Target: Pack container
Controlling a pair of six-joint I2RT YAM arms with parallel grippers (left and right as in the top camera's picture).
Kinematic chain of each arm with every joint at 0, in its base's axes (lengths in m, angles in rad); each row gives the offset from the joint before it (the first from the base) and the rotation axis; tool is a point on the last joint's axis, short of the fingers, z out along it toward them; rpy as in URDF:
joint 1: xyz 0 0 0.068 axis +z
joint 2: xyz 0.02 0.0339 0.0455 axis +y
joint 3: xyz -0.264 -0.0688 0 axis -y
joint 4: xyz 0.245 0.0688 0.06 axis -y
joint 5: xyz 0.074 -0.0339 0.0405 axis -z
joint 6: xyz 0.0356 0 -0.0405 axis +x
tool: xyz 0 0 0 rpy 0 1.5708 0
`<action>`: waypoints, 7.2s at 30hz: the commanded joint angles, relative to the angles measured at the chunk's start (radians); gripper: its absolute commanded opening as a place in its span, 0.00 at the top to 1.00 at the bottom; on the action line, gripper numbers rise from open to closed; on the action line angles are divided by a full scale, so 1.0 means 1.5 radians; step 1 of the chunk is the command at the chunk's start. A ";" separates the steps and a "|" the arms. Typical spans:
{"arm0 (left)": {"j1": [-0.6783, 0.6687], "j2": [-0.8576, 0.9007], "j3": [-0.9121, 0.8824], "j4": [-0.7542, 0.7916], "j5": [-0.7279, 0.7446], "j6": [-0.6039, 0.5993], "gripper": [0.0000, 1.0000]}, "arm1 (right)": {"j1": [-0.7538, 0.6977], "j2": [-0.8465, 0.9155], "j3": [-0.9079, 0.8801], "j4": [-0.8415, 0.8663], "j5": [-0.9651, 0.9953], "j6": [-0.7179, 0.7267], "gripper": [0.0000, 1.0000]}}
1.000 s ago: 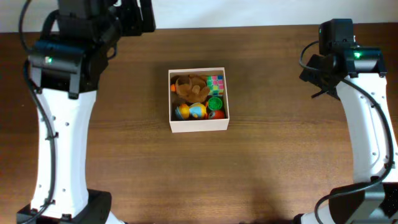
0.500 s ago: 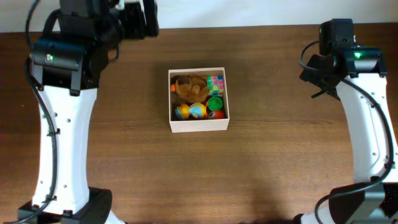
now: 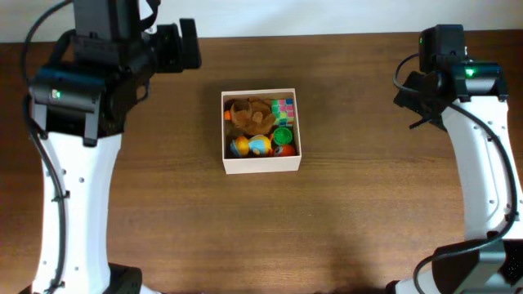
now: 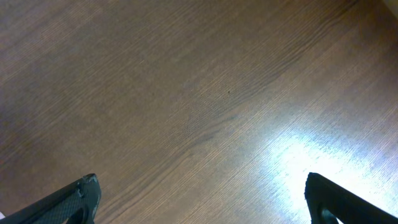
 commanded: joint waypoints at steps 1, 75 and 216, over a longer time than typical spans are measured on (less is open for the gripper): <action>-0.017 -0.014 -0.005 0.021 0.019 0.006 0.01 | -0.003 0.005 0.001 0.000 0.001 -0.003 0.01; 0.051 -0.403 -0.667 0.476 0.025 0.006 0.01 | -0.003 0.005 0.001 0.000 0.001 -0.003 0.01; 0.138 -1.118 -1.506 0.720 -0.020 0.038 0.01 | 0.054 -1.010 -0.863 0.582 -0.087 -0.004 0.01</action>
